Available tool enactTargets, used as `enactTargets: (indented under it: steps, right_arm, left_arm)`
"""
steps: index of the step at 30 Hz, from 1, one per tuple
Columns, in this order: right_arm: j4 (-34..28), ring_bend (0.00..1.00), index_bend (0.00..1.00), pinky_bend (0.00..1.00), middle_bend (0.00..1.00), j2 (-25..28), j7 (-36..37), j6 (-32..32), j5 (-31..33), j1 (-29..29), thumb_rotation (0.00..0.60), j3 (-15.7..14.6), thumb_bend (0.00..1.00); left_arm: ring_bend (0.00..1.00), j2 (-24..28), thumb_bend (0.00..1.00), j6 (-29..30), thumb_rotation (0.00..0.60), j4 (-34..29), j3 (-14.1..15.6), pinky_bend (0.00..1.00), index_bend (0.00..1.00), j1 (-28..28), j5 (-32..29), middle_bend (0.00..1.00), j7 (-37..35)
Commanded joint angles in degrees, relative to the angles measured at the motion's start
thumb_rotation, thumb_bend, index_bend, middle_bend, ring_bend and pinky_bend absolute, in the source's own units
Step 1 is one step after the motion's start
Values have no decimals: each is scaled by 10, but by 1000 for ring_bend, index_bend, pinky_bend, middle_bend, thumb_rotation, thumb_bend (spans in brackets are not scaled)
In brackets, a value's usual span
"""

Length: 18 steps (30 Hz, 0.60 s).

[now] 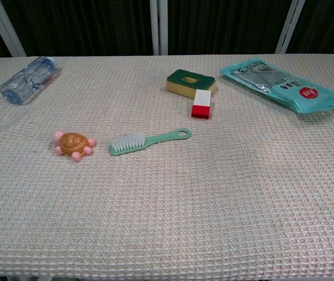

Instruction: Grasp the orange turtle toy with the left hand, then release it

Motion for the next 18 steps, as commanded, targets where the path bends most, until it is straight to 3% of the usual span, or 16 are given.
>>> enactTargets:
  steps: [1,11,18]
  right_arm:
    - [0,0,0,0,0,0,0,0,0,0,600,0,121]
    - [1,0,0,0,0,1,1,2,1,0,600,1,122]
    - [-5,0,0,0,0,3,-3,3,5,2,600,7,122]
  left_arm:
    - [0,0,127,0,600,0,0,74,192,0,0,104,0]
    - [0,4,156,-5,600,-6,-1,75,192,-7,9,105,0]
    - [0,16,170,-57,600,-47,-18,92,206,-64,36,105,2]
